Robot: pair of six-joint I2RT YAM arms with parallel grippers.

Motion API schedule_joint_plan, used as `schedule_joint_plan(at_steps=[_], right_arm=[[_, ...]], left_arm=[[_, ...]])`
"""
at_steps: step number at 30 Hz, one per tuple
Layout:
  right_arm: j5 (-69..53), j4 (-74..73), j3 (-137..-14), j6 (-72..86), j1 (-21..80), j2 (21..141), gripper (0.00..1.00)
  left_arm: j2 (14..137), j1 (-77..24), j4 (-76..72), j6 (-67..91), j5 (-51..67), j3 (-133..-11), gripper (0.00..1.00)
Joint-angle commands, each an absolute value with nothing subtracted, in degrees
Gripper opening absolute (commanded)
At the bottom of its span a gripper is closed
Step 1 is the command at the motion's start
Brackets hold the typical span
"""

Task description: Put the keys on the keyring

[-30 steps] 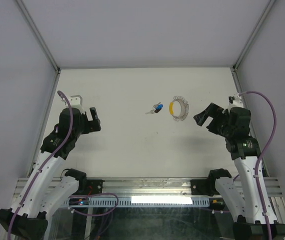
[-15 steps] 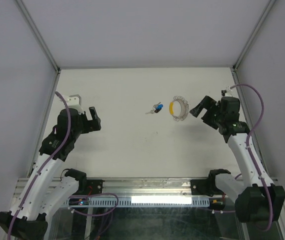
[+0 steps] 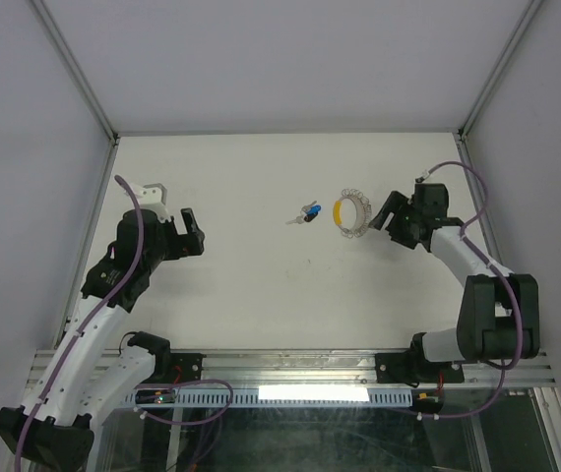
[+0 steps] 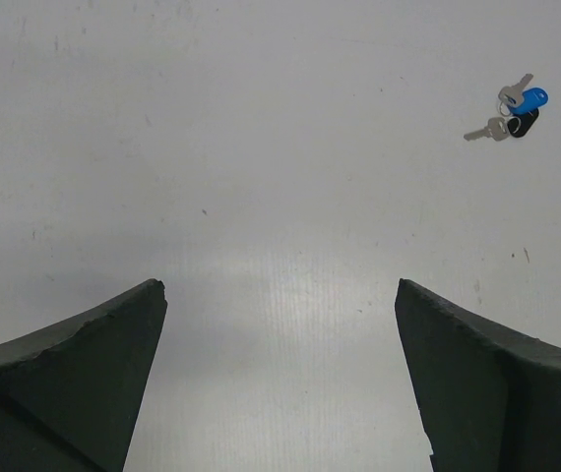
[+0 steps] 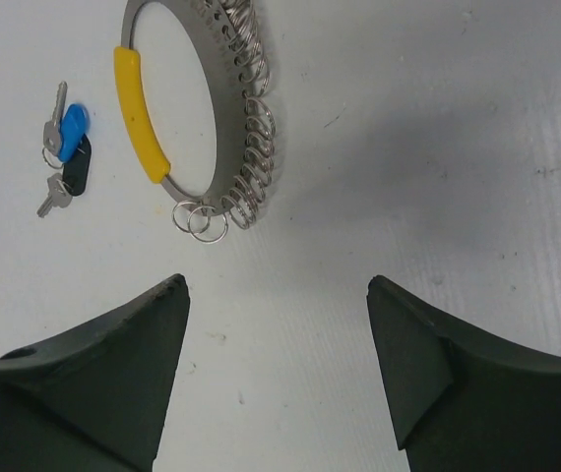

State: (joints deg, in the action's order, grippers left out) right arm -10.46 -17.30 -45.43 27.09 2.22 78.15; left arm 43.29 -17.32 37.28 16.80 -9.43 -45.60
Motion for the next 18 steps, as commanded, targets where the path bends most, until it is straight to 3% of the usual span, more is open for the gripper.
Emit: schedule_joint_plan(at_steps=[1,9,18], right_arm=[[-10.4,-10.7,-49.6,26.7,2.0,81.0,0.74],[-12.8,-8.5,-52.6,29.5,2.7,90.1,0.65],[-9.4,-7.1,-52.4,32.0,6.2,94.2,0.65]], left_arm=[[44.0,-18.1,34.4,17.0,-7.8,-46.7,0.99],[44.4,-18.2,34.3,17.6,-7.4,-46.7,0.99],[47.2,-18.2,33.6,17.2,-7.3,-47.4,0.99]])
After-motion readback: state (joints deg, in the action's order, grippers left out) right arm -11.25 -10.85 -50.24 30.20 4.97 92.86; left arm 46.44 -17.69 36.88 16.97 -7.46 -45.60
